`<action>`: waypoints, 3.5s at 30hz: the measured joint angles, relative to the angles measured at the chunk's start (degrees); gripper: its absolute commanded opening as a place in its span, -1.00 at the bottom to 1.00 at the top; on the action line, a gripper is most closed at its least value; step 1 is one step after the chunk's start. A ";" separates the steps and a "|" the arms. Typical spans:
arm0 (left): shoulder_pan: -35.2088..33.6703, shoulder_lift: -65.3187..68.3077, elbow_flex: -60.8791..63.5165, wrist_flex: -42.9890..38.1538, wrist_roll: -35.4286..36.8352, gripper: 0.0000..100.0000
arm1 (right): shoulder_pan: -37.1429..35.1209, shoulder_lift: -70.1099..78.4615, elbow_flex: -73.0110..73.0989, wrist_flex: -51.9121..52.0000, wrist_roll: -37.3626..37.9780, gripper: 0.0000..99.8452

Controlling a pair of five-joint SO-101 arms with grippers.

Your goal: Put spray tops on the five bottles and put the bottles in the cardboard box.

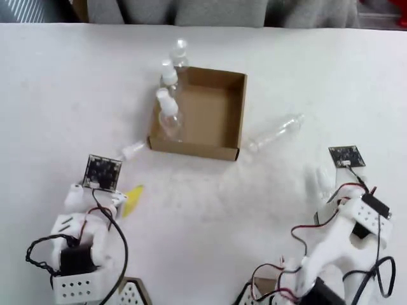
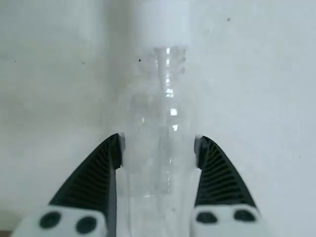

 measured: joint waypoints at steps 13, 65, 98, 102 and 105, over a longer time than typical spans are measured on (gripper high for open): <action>0.00 0.00 0.00 0.09 0.00 -0.24 | 1.58 9.41 -5.80 0.53 -0.26 -0.49; 0.00 0.00 0.00 0.53 0.00 -0.24 | 1.32 3.87 -8.97 1.58 -0.18 -0.56; 0.00 0.00 0.00 0.53 0.00 -0.24 | 0.09 21.36 -15.56 -2.64 4.84 -0.56; 0.00 0.00 0.00 0.53 0.00 -0.24 | 0.18 21.71 -15.91 -1.76 9.93 -0.56; 0.00 0.00 0.00 0.53 0.00 -0.24 | 0.26 21.71 -16.35 -0.53 11.87 -0.56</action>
